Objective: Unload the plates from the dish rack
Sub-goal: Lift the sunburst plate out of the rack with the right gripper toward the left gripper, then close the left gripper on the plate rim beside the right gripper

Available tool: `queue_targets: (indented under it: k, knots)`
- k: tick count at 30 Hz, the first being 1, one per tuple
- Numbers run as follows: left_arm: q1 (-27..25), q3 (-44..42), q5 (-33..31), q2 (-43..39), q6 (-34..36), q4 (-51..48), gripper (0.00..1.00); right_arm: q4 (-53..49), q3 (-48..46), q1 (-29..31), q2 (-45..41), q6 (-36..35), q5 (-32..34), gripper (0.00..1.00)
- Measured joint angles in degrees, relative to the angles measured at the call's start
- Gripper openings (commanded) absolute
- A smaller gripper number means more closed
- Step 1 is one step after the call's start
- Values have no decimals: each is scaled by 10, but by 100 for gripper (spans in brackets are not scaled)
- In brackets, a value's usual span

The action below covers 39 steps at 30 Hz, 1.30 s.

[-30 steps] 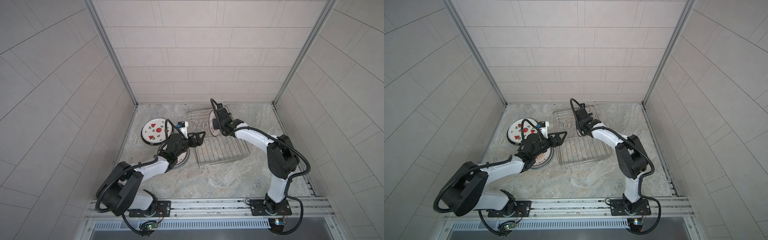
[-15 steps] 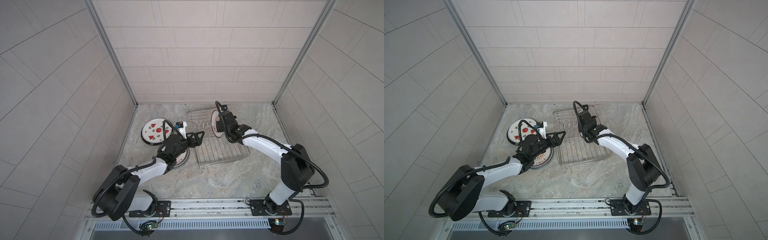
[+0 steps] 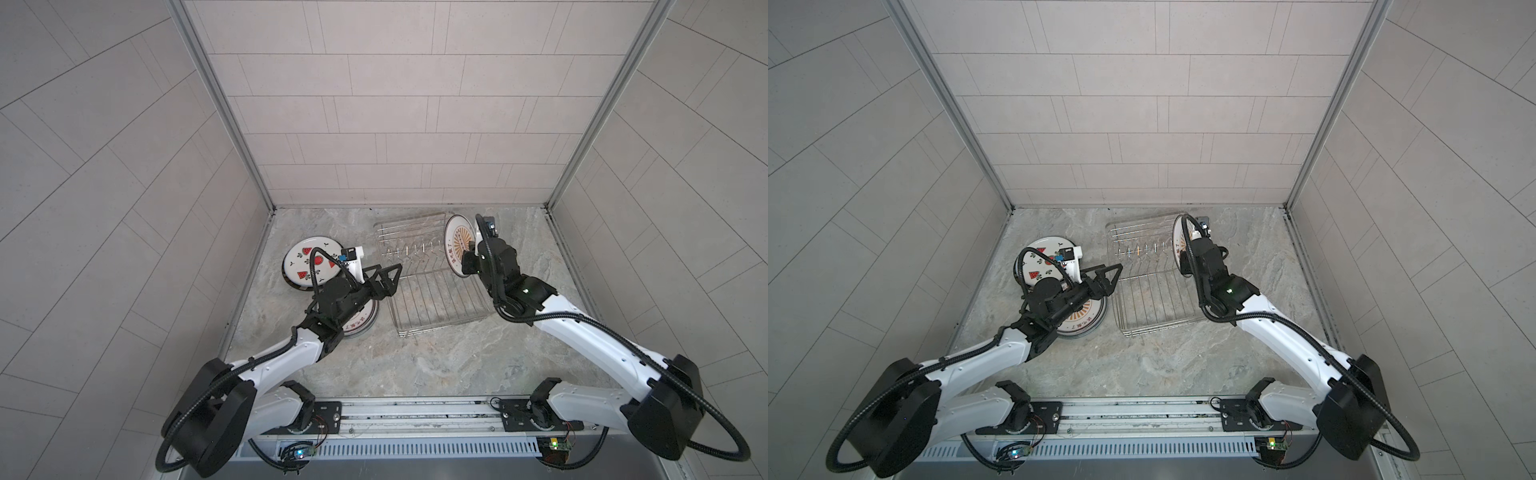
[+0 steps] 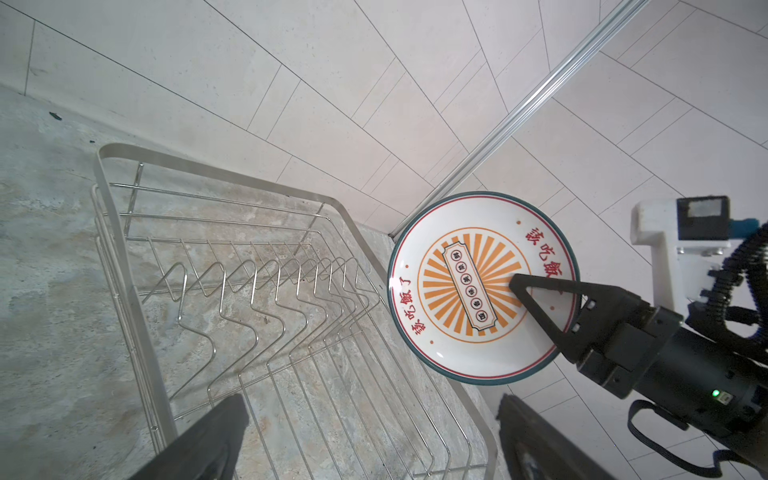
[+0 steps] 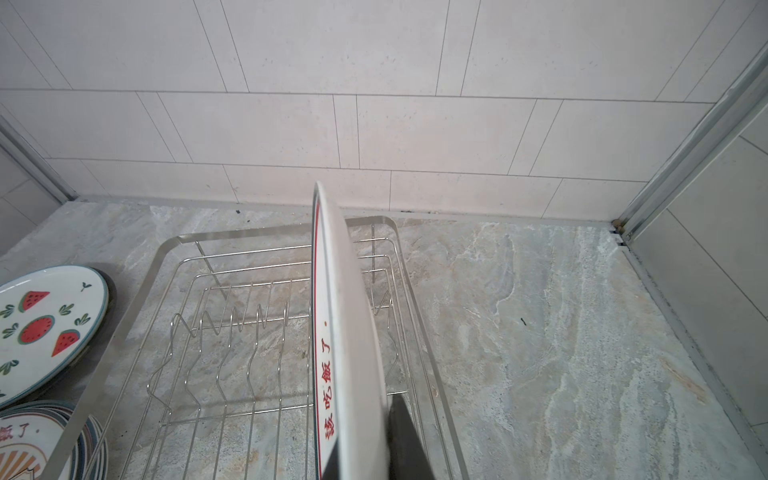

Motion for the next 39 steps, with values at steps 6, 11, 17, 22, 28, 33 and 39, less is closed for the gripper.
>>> queue_targets:
  k: [6,11,17,22,28,33,39]
  knots:
    - [0,-15,1,-54,9,-23,100,-3,-76,-1,-132,8,-33,8]
    - [0,-32,21,-79,11,-10,100,-5,-113,-11,-208,22,-125,8]
    - [0,-55,80,-56,-5,24,99,6,-140,-35,-249,37,-272,8]
    - [-1,-55,143,-35,-26,87,99,57,-163,-82,-247,71,-410,8]
    - [-10,-55,176,-17,-30,148,95,126,-179,-92,-217,116,-534,8]
    - [-17,-59,185,2,-38,189,89,167,-181,-92,-208,137,-588,8]
    - [-30,-59,191,1,-37,195,61,210,-181,-91,-172,157,-627,8]
